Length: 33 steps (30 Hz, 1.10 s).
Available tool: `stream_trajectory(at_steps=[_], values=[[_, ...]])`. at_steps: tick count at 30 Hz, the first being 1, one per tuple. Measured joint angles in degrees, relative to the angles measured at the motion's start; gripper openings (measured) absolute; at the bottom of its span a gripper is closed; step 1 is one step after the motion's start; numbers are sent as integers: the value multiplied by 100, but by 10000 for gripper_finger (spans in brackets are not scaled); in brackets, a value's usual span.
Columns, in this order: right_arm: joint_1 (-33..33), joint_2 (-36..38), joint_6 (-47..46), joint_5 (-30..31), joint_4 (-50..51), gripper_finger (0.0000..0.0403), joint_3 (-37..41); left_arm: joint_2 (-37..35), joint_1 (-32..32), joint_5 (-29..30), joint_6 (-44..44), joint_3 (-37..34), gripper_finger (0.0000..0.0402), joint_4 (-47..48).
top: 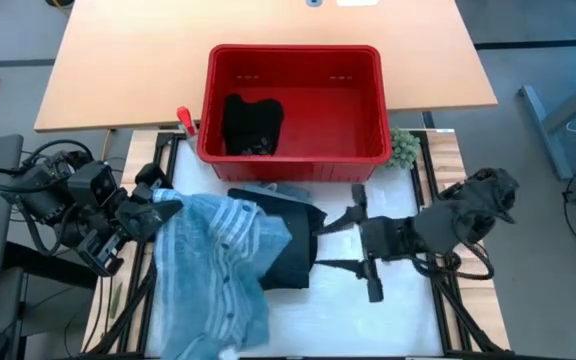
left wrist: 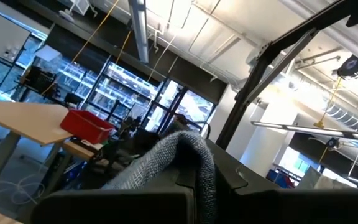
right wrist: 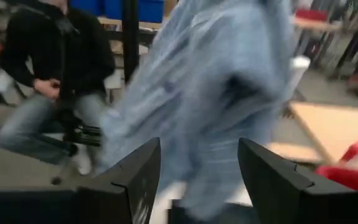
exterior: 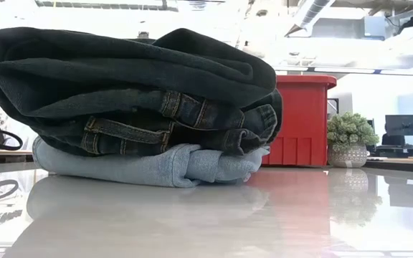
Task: Fold Laundry from Bin
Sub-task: Fold the blue and white patterned shirt
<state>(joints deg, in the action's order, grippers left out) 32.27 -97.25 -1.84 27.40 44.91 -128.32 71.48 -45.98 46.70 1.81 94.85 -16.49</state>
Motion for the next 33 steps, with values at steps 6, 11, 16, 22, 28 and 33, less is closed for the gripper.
stream_trajectory(at_steps=[6, 11, 16, 22, 28, 33], values=[[212, 60, -749, 938, -733, 237, 1336, -2, 0, -128, -59, 0, 0, 41], [-143, 1037, -1026, 451, -3019, 228, 3169, -2, 0, -145, -118, 0, 0, 48], [-529, 1639, -903, -159, -5227, 229, 4903, -2, 0, -142, -118, 0, 0, 46], [-650, 1267, 195, -530, -7413, 246, 5555, -2, 0, -80, -114, 0, 0, 46], [-451, 614, 428, -921, -7777, 250, 5237, -2, -2, 116, -109, 0, 0, 0], [-259, 146, 810, -933, -7777, 251, 4959, -2, -2, 288, -101, 0, 0, 2]])
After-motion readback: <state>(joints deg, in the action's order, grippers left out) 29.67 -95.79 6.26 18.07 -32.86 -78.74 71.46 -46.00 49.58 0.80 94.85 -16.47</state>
